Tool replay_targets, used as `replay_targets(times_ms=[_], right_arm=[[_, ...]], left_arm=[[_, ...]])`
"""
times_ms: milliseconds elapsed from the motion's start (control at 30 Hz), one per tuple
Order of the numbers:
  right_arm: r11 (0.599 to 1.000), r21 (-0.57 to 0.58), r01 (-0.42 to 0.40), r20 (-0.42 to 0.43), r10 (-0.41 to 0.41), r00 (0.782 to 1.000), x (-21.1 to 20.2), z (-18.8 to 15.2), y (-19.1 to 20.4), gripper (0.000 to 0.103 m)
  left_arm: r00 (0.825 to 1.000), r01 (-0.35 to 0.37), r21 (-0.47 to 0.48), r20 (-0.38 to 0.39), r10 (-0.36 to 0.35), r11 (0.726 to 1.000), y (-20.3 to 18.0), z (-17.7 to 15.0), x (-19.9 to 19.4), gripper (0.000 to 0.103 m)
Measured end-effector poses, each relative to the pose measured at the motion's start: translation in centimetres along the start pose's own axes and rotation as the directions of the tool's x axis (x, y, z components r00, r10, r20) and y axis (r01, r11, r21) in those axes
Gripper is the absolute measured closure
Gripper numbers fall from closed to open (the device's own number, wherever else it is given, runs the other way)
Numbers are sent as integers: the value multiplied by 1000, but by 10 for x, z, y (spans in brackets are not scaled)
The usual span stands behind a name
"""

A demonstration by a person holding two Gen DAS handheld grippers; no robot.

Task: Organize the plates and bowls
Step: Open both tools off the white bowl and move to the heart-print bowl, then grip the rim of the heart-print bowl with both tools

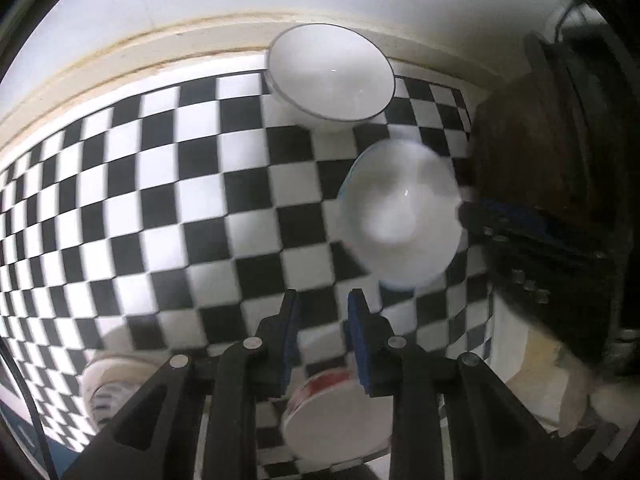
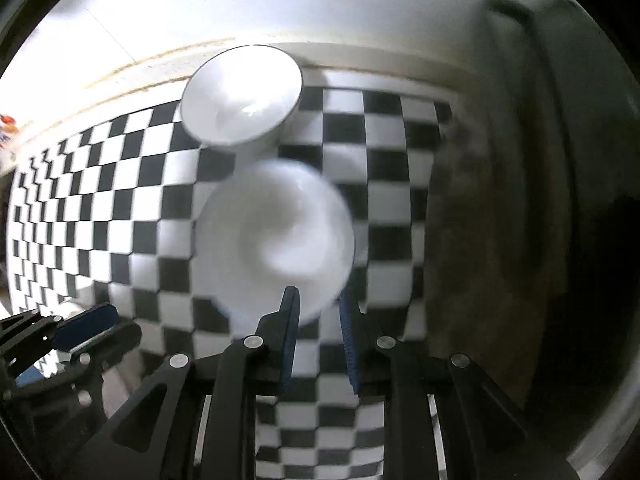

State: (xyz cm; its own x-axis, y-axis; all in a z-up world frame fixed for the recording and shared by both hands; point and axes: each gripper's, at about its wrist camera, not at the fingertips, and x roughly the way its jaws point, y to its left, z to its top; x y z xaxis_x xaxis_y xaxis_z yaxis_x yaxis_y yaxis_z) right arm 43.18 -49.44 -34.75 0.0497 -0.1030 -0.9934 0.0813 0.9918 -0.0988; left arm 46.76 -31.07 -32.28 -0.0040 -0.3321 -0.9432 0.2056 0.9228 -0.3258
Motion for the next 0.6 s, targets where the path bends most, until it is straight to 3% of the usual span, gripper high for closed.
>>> replay_targets(times_ms=[133,167,200,367,600], right_arm=[[995,-74,65,-89,-72,993,28,36,4,80],[994,-82,70,-109,-78,991,33,40,4,80],[994,-85,71,-123,-81,989,39,44,2,80],[993,-103,64,-169,-81,982,60,52,3,81],[990,-129,62,-199,-87,976,76,65,3,82]], left_arm=[[998,30,-58,-54,-33,998,-1,17,24,80],[989,-17,-55,-148,9,998,-1,18,31,80],[987,-14,-67,-159,4,998,0,19,37,80],[980,10,-130,-196,-36,991,3,29,59,80],[978,5,-131,-205,-32,991,7,34,69,81]])
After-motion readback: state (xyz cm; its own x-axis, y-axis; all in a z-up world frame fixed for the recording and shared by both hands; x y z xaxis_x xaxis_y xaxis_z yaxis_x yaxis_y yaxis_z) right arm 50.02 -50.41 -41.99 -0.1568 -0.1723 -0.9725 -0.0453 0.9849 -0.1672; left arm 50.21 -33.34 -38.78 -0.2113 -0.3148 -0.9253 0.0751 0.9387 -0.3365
